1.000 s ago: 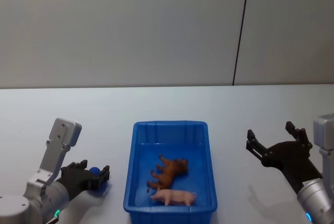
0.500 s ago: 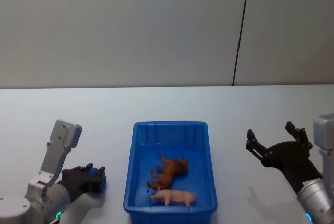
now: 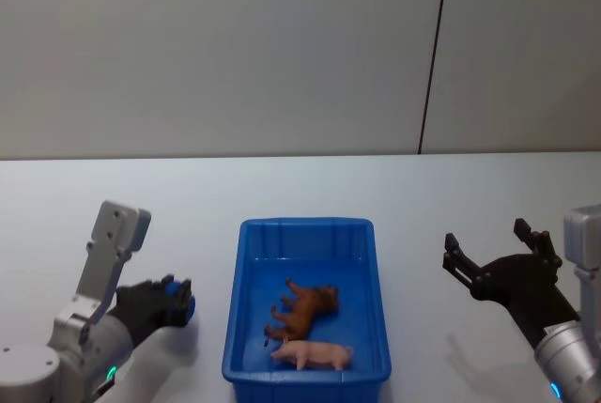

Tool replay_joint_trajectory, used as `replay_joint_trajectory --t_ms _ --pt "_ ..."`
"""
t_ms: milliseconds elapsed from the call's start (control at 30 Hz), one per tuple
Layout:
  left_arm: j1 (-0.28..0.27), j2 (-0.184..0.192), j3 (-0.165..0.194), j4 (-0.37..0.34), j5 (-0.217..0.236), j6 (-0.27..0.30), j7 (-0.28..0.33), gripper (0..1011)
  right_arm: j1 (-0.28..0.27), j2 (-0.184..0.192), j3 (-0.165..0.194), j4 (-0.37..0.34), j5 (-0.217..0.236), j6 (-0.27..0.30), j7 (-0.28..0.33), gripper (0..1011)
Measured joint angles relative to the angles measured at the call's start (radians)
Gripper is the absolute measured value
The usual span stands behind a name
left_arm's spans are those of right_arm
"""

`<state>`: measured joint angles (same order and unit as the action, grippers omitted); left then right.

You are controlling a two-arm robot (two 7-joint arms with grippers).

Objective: Pick up the two dolls from the table and place them into the box.

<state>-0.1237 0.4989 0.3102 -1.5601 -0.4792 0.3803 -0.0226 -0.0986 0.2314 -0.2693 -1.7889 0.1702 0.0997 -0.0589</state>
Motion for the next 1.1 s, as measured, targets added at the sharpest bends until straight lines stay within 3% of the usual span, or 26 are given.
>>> replay_joint_trajectory --t_ms 433,767,1100 --pt "-0.033 -0.015 -0.003 -0.046 0.048 -0.060 -0.030 192 0.000 0.000 0.000 0.000 0.000 0.000 0.000 1001" --pt "-0.053 -0.020 -0.004 -0.058 0.059 -0.116 -0.124 192 0.000 0.000 0.000 0.000 0.000 0.000 0.000 1001" --pt "-0.062 -0.020 0.000 -0.052 0.044 -0.167 -0.259 192 0.000 0.000 0.000 0.000 0.000 0.000 0.000 1001"
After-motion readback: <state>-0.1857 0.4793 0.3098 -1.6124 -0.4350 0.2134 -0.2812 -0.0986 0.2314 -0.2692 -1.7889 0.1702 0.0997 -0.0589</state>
